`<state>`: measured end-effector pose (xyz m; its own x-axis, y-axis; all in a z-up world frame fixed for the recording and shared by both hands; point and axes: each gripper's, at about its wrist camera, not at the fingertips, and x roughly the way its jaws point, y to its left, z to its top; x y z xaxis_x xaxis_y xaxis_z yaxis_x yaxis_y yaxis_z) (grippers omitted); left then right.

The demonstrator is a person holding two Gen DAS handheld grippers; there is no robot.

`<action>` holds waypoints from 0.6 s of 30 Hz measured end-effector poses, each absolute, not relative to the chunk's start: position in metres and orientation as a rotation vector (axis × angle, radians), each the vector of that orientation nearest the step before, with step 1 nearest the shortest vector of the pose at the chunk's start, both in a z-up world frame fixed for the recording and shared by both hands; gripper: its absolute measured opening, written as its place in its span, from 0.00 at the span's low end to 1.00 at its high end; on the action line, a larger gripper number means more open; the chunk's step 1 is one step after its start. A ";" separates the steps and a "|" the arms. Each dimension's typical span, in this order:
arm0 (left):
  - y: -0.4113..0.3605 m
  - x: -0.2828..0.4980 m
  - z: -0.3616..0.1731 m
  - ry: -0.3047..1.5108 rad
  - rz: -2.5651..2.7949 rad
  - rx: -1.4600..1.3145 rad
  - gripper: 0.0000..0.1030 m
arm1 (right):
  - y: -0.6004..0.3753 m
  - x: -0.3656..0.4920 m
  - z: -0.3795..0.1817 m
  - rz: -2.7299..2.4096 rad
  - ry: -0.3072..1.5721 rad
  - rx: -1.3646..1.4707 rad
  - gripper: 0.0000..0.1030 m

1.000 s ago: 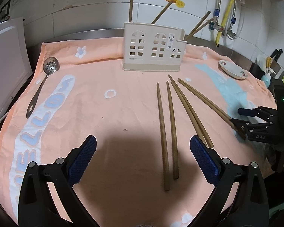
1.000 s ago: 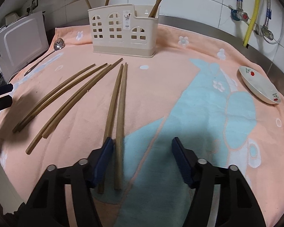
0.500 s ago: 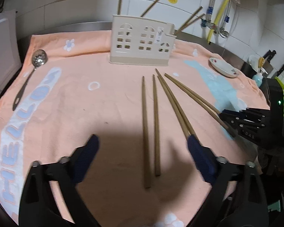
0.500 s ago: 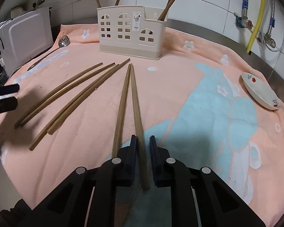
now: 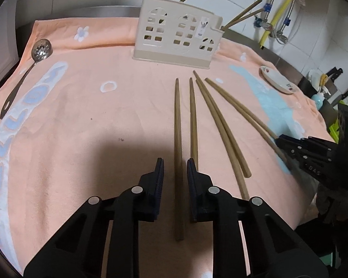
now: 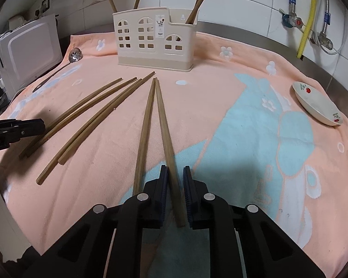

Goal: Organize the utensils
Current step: 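Close the left tool on a chopstick while the right tool grasps another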

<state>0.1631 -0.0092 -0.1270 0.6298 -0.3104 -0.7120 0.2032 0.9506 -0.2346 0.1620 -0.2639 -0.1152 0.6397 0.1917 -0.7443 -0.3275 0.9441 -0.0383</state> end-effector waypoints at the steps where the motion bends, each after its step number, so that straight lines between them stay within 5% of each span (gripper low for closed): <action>1: -0.010 0.163 -0.128 0.844 -0.294 -0.133 0.19 | -0.264 0.162 -0.115 0.297 0.826 -0.176 0.13; 12: -0.026 0.160 -0.131 0.811 -0.249 -0.009 0.18 | -0.265 0.161 -0.116 0.295 0.821 -0.175 0.14; 15: -0.022 0.160 -0.129 0.806 -0.252 -0.040 0.05 | -0.266 0.161 -0.116 0.294 0.823 -0.166 0.10; 18: -0.019 0.159 -0.124 0.800 -0.262 -0.051 0.05 | -0.265 0.159 -0.114 0.300 0.820 -0.161 0.09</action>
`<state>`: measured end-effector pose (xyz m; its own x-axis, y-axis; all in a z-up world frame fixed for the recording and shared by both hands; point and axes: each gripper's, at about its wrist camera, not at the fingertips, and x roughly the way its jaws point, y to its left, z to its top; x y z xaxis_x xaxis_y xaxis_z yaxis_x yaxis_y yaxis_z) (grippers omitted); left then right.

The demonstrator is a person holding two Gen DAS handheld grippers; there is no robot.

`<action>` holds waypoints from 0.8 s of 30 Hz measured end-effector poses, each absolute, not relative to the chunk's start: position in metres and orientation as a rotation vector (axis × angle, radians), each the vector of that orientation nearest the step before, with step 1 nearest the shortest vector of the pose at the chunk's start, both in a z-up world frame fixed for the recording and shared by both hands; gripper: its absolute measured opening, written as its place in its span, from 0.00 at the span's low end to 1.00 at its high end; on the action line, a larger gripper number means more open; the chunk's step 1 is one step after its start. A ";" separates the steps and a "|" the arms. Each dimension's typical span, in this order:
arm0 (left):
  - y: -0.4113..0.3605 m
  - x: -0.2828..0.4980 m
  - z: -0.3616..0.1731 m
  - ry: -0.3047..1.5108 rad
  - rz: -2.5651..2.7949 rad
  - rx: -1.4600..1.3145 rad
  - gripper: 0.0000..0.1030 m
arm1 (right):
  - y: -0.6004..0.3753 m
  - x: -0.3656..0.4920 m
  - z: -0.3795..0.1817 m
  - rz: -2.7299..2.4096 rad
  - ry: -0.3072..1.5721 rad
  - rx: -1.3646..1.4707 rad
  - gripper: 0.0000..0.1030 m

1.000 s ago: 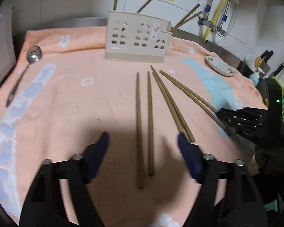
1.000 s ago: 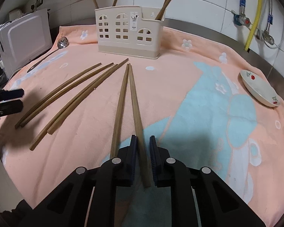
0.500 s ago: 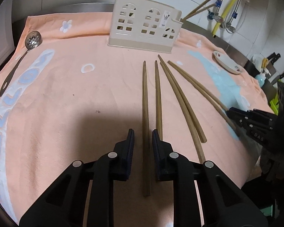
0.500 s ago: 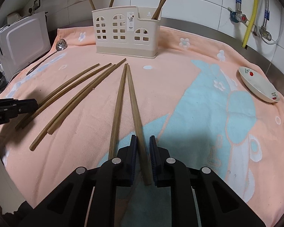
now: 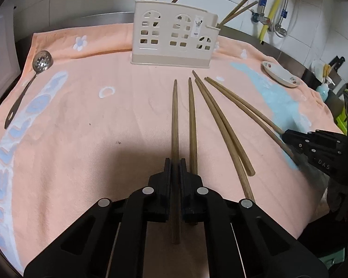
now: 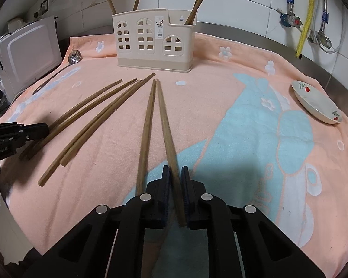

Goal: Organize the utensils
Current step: 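Close the left tool on a chopstick while the right tool grasps another, then lift both held chopsticks and carry them over the beige holder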

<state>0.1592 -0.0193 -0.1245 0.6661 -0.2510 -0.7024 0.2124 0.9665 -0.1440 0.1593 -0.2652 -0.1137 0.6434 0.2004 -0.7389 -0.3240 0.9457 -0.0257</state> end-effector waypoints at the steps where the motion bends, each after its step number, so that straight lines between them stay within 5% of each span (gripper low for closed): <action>1: -0.019 0.159 -0.123 0.796 -0.261 -0.047 0.05 | -0.265 0.158 -0.113 0.300 0.818 -0.161 0.09; 24: -0.011 0.181 -0.019 0.560 -0.343 -0.036 0.05 | -0.250 0.183 0.012 0.395 0.596 -0.086 0.06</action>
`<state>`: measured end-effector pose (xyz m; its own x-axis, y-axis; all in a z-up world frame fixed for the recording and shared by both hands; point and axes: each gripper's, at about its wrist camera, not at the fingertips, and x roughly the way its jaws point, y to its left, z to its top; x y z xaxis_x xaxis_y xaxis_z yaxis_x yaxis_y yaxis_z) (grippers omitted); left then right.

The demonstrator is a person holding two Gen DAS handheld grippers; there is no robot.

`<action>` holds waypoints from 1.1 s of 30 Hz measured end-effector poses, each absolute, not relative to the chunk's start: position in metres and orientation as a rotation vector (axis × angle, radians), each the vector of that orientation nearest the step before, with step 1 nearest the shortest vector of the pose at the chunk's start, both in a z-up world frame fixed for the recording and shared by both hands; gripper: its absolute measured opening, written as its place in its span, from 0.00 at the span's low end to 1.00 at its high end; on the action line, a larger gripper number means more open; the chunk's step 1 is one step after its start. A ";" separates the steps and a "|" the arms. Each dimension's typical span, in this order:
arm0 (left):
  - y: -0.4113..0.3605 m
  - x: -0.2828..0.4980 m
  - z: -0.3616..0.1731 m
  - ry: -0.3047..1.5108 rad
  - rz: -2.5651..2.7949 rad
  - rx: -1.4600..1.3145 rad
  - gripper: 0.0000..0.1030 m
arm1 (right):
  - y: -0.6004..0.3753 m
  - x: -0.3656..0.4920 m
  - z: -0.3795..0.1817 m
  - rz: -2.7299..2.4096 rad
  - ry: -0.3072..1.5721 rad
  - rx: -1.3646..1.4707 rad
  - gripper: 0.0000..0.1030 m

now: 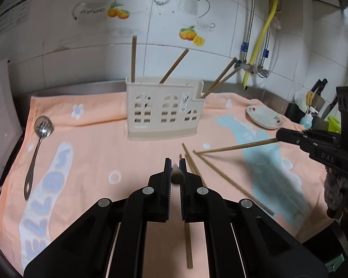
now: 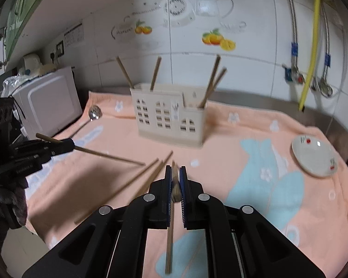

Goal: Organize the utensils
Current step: 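Lift both held chopsticks and carry them over the beige holder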

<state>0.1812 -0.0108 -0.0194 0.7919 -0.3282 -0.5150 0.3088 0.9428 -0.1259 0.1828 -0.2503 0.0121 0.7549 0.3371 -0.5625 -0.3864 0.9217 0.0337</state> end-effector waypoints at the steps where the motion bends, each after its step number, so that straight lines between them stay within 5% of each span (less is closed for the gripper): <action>1: -0.011 0.185 -0.017 0.560 -0.346 -0.035 0.05 | -0.250 0.189 0.020 0.396 0.592 -0.088 0.06; 20: -0.025 0.244 0.085 0.399 -0.359 0.079 0.05 | -0.241 0.276 0.148 0.434 0.495 -0.072 0.06; 33: -0.036 0.287 0.159 0.199 -0.261 0.166 0.05 | -0.231 0.319 0.162 0.413 0.476 -0.047 0.06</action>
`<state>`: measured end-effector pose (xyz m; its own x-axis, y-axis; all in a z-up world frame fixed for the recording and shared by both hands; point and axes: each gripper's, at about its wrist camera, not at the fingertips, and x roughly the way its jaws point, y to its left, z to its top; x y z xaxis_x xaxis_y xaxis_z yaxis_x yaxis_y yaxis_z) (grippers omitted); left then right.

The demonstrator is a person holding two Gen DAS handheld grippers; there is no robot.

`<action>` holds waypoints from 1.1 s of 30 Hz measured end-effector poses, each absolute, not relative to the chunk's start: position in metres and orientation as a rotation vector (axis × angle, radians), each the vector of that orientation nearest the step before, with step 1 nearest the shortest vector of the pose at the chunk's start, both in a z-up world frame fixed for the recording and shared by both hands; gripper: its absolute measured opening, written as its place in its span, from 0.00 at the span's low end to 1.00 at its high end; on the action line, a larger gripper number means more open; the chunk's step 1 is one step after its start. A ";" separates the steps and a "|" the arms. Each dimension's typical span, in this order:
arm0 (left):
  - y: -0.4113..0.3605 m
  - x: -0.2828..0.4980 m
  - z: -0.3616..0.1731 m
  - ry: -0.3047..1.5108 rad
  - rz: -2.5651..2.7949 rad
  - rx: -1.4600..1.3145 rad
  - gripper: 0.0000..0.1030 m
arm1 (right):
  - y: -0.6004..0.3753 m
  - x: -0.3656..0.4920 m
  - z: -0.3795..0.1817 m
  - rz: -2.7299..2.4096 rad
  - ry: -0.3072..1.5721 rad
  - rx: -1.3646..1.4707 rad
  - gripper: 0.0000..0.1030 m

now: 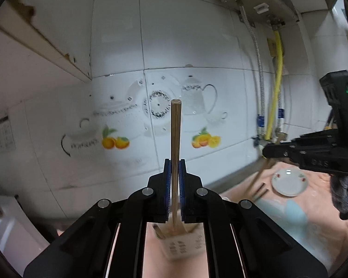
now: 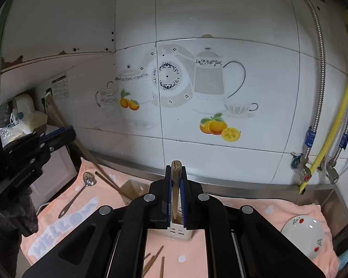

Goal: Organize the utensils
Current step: 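Lift both held chopsticks and carry them over the beige holder, then drop the chopsticks into the holder by opening both tools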

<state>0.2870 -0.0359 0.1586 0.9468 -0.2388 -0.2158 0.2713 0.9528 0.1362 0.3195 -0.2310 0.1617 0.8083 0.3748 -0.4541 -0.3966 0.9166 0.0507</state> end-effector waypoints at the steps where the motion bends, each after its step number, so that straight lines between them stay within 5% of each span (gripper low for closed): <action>1: -0.036 0.293 0.157 0.201 -0.255 0.165 0.05 | -0.230 0.322 0.160 0.413 0.479 -0.048 0.06; 20: -0.013 0.342 0.086 0.392 -0.254 0.062 0.07 | -0.229 0.350 0.112 0.389 0.578 -0.030 0.07; 26: -0.011 0.323 0.092 0.354 -0.245 0.061 0.35 | -0.239 0.339 0.121 0.369 0.546 -0.024 0.21; 33: -0.009 0.283 0.096 0.309 -0.249 0.064 0.73 | -0.254 0.304 0.124 0.349 0.504 -0.012 0.57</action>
